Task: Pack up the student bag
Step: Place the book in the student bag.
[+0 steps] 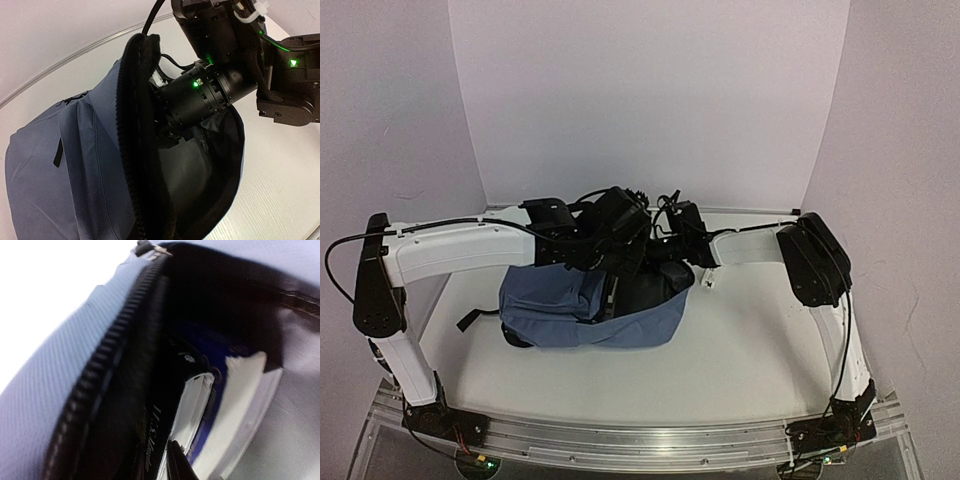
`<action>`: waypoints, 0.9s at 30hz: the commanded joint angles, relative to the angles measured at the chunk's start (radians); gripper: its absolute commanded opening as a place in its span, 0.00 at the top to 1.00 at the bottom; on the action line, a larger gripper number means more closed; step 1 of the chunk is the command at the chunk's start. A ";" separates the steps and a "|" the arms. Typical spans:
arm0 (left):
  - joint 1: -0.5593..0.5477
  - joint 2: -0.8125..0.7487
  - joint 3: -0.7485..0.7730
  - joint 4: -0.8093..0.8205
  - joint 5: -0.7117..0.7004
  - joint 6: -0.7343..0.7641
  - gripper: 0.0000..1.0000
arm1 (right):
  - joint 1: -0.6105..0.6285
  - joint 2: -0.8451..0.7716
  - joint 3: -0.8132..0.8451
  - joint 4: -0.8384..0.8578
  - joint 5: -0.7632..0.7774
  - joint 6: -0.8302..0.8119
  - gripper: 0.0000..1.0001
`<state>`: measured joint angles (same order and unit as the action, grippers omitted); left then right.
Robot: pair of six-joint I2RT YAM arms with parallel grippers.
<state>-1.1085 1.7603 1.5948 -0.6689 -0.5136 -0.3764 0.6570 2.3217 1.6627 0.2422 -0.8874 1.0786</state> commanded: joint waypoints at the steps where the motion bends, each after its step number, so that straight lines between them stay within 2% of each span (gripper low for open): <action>1: 0.008 -0.063 -0.026 0.061 0.048 -0.030 1.00 | 0.021 0.030 0.041 0.226 -0.020 0.145 0.82; 5: 0.015 -0.074 -0.042 0.061 0.058 -0.051 1.00 | 0.020 0.012 0.004 0.311 -0.045 0.212 0.70; 7: 0.018 -0.089 -0.056 0.066 0.065 -0.062 0.99 | -0.003 -0.039 -0.061 0.307 -0.054 0.189 0.63; 10: 0.019 -0.118 -0.088 0.097 0.098 -0.061 0.93 | -0.065 -0.130 -0.176 0.272 -0.061 0.138 0.51; 13: 0.020 -0.148 -0.133 0.149 0.163 -0.040 0.88 | -0.135 -0.236 -0.266 0.135 -0.052 0.017 0.49; 16: 0.018 -0.166 -0.161 0.161 0.186 -0.039 0.87 | -0.197 -0.327 -0.317 -0.009 -0.036 -0.096 0.48; 21: 0.019 -0.195 -0.211 0.173 0.246 -0.021 0.85 | -0.265 -0.421 -0.296 -0.291 0.030 -0.355 0.46; 23: 0.017 -0.178 -0.210 0.140 0.300 0.000 0.73 | -0.273 -0.431 -0.236 -0.445 0.084 -0.525 0.43; 27: -0.004 -0.191 -0.281 0.132 0.314 -0.067 0.32 | -0.274 -0.416 -0.162 -0.573 0.170 -0.672 0.29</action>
<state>-1.0947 1.6112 1.3794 -0.5418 -0.2501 -0.4015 0.3679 1.9184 1.4307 -0.1071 -0.8202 0.6601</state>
